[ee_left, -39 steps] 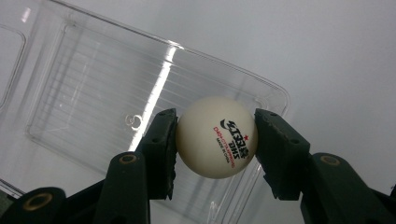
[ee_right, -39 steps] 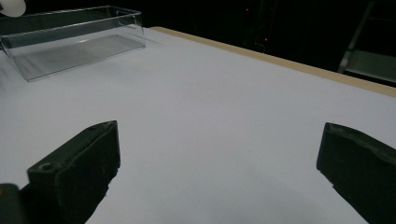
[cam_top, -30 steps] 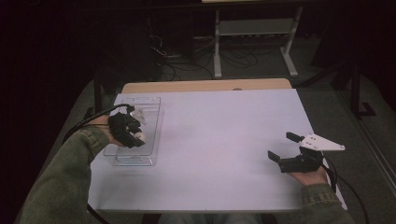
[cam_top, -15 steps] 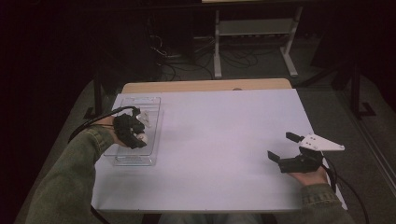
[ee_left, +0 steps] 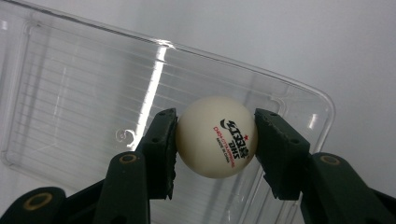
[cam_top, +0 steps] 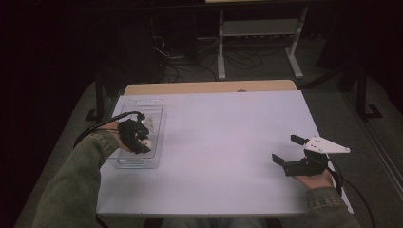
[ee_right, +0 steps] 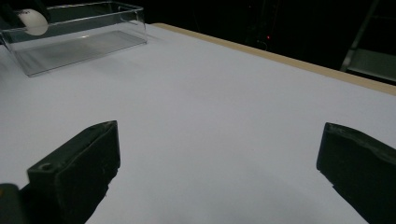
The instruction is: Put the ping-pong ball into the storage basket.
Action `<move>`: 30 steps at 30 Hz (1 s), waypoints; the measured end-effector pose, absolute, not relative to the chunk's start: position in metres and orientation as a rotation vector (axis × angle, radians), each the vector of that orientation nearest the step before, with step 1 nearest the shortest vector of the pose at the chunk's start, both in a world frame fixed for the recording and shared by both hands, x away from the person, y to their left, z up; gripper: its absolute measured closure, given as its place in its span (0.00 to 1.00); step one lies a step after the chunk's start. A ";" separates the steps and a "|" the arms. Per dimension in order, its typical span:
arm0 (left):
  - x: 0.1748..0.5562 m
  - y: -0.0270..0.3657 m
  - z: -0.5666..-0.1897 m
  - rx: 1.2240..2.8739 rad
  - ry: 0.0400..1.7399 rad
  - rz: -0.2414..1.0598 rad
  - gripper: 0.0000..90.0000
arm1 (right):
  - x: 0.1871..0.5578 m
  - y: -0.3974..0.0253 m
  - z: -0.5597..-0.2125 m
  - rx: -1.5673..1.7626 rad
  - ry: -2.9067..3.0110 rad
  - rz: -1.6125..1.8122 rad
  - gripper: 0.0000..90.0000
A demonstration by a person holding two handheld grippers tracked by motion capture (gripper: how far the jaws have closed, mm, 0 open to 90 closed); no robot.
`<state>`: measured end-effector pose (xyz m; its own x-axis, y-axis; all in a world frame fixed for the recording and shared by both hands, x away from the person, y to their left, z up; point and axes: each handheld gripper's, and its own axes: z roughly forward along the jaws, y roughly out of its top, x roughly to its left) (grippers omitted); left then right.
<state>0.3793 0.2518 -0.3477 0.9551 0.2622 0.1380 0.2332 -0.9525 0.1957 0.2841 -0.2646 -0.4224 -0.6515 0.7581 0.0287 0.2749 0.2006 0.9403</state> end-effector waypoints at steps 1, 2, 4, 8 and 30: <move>0.381 0.253 -0.350 2.928 0.387 0.236 0.56 | 0.284 -0.265 -0.422 0.963 2.037 1.451 0.00; 0.381 0.253 -0.350 2.928 0.387 0.236 0.56 | 0.284 -0.265 -0.422 0.963 2.037 1.451 0.00; 0.382 0.253 -0.352 2.935 0.382 0.234 0.56 | 0.284 -0.265 -0.423 0.963 2.037 1.449 0.00; 0.382 0.252 -0.355 2.938 0.378 0.235 0.56 | 0.284 -0.264 -0.423 0.965 2.044 1.446 0.00; 0.387 0.252 -0.376 2.950 0.372 0.175 0.56 | 0.285 -0.264 -0.423 0.964 2.050 1.429 0.00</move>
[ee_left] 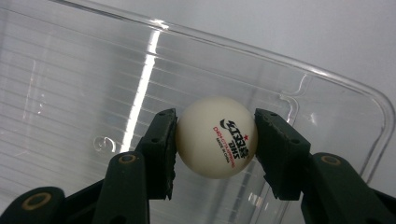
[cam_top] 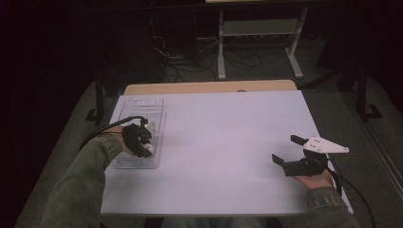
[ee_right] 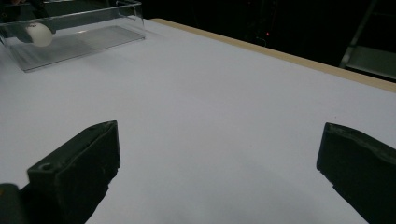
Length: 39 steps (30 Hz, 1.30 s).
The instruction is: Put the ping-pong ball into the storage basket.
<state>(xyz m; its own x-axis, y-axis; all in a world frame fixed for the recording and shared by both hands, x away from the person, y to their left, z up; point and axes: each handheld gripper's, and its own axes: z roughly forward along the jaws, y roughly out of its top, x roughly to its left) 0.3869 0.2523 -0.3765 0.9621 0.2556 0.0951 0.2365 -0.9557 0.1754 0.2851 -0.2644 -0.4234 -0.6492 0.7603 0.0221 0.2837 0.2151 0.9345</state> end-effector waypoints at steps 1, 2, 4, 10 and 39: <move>0.387 0.252 -0.377 2.950 0.375 0.173 0.56 | 0.285 -0.264 -0.423 0.962 2.050 1.429 0.00; 0.388 0.253 -0.378 2.951 0.385 0.167 0.56 | 0.285 -0.264 -0.423 0.961 2.050 1.428 0.00; 0.388 0.253 -0.379 2.951 0.387 0.168 0.56 | 0.285 -0.264 -0.423 0.960 2.050 1.426 0.00; 0.390 0.250 -0.382 2.943 0.396 0.182 0.47 | 0.285 -0.263 -0.424 0.963 2.063 1.420 0.00; 0.385 0.268 -0.350 2.703 0.668 0.556 0.00 | 0.285 -0.264 -0.424 0.967 2.077 1.412 0.00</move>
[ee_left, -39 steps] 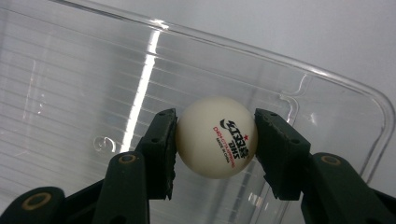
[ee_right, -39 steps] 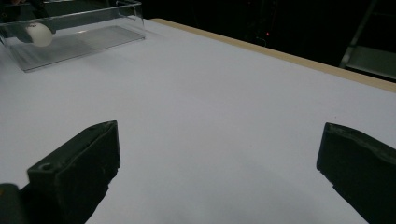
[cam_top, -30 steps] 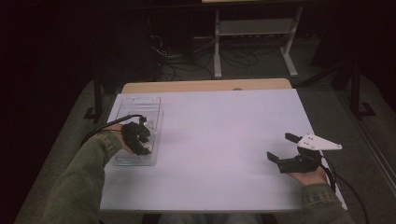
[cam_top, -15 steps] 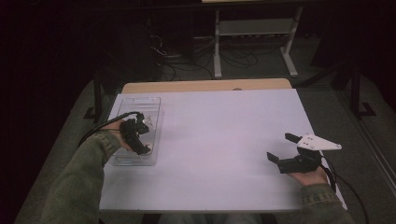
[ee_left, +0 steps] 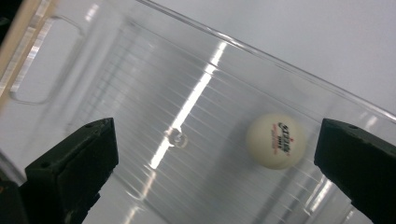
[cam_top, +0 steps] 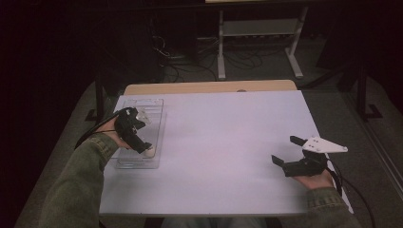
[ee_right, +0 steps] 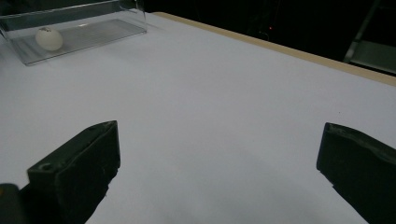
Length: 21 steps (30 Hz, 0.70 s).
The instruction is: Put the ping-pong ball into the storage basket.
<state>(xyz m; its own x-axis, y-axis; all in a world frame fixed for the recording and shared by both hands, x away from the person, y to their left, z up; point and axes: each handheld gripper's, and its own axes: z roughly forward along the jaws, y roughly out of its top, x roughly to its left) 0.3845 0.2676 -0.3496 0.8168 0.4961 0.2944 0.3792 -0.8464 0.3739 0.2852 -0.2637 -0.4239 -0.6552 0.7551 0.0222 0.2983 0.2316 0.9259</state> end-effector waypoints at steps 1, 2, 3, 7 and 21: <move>0.384 0.269 -0.349 2.689 0.681 0.563 0.00 | 0.285 -0.264 -0.424 0.969 2.077 1.411 0.00; 0.384 0.269 -0.349 2.689 0.681 0.563 0.00 | 0.285 -0.264 -0.424 0.969 2.075 1.411 0.00; 0.383 0.271 -0.348 2.678 0.695 0.567 0.00 | 0.285 -0.264 -0.424 0.970 2.075 1.410 0.00; 0.381 0.276 -0.344 2.613 0.724 0.554 0.00 | 0.285 -0.263 -0.424 0.967 2.076 1.405 0.00; 0.363 0.292 -0.341 2.417 0.779 0.546 0.00 | 0.284 -0.262 -0.423 0.952 2.078 1.396 0.00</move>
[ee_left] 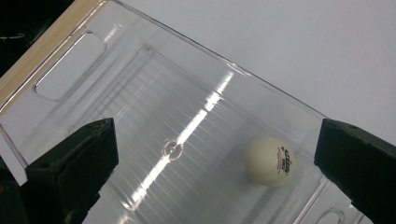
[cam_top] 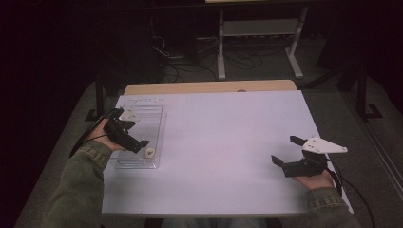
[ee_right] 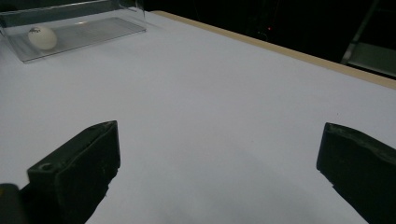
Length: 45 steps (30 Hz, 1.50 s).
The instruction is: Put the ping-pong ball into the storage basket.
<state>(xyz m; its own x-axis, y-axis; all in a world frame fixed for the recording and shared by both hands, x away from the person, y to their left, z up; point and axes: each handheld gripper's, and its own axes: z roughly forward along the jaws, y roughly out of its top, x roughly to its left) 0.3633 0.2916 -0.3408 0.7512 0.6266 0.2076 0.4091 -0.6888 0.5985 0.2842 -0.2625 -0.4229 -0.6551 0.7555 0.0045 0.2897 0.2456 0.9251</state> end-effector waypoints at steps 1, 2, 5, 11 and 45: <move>0.362 0.293 -0.341 2.402 0.783 0.551 0.00 | 0.284 -0.262 -0.423 0.954 2.078 1.395 0.00; 0.361 0.294 -0.341 2.395 0.789 0.560 0.00 | 0.284 -0.262 -0.423 0.954 2.079 1.395 0.00; 0.356 0.297 -0.342 2.393 0.795 0.574 0.00 | 0.284 -0.262 -0.423 0.955 2.080 1.394 0.00; 0.345 0.300 -0.340 2.343 0.793 0.618 0.00 | 0.284 -0.262 -0.423 0.957 2.081 1.393 0.00; 0.309 0.324 -0.348 1.928 0.890 0.640 0.00 | 0.283 -0.262 -0.424 0.955 2.079 1.388 0.00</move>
<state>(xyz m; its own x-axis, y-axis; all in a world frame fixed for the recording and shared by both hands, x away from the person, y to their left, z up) 0.3088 0.3239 -0.3484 0.6082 0.7895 0.0822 0.3289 -0.3449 0.8791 0.2834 -0.2617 -0.4235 -0.6524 0.7579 0.0015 0.2921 0.2496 0.9232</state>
